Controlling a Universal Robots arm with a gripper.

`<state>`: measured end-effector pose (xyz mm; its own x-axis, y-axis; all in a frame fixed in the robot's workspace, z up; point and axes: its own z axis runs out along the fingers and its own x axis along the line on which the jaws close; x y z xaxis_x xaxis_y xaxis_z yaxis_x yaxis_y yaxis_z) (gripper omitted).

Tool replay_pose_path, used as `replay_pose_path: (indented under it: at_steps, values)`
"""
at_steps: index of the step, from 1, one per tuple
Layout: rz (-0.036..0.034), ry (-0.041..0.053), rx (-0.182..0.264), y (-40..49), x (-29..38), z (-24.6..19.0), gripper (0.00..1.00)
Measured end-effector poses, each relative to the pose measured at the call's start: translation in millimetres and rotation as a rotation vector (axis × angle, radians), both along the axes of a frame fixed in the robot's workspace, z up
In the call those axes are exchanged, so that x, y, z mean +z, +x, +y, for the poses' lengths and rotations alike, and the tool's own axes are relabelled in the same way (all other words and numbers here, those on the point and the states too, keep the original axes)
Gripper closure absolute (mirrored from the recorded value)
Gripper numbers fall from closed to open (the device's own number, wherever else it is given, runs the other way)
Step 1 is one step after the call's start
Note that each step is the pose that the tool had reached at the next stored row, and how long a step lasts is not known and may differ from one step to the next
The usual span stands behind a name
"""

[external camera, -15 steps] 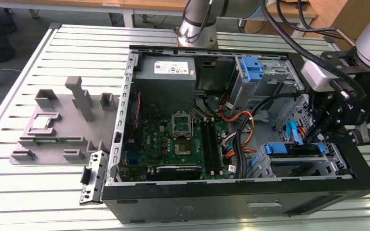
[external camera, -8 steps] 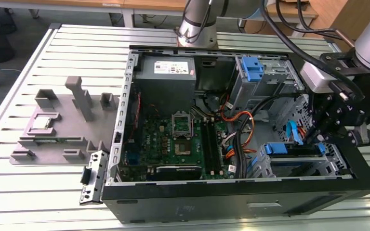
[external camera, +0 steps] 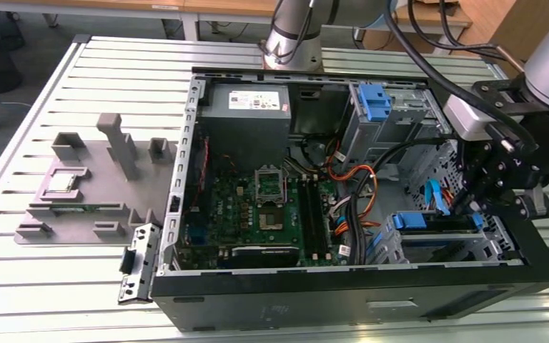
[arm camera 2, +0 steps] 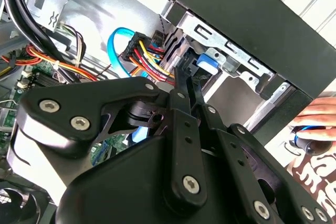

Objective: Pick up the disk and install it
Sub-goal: 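Insert the second disk wire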

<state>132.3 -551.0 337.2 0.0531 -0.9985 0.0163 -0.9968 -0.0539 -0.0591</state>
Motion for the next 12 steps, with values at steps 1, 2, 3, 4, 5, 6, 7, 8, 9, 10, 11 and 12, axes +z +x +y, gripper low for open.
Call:
replay_pose_path:
  at_steps: [1, 2, 3, 4, 5, 6, 7, 8, 9, 10, 11, 12]
  values:
    - [-0.0001, -0.0001, 0.000, 0.0, 0.1, -0.3, 0.84]
    - [-0.0002, -0.0001, 0.000, 0.0, 0.0, -0.8, 0.84]
    - [-0.0003, -0.0001, 0.000, 0.0, 0.1, -1.2, 0.84]
    - [-0.0003, -0.0002, 0.000, 0.0, 0.0, -1.6, 0.84]
    - [-0.0004, -0.0002, 0.000, 0.0, 0.0, -2.0, 0.84]
    - [-0.0004, -0.0001, 0.000, 0.0, -0.1, -2.4, 0.84]
    - [-0.0004, 0.0000, 0.000, 0.0, -0.1, -2.5, 0.84]
    - [-0.0005, -0.0001, 0.000, 0.0, -0.3, -2.5, 0.84]
    - [-0.0005, -0.0002, 0.000, -0.1, -0.5, -2.6, 0.84]
    - [-0.0005, -0.0001, 0.000, -0.2, -0.8, -2.6, 0.84]
    - [-0.0005, -0.0002, 0.000, -0.4, -0.9, -2.6, 0.84]
    - [-0.0006, -0.0003, 0.000, -0.5, -0.9, -2.6, 0.84]
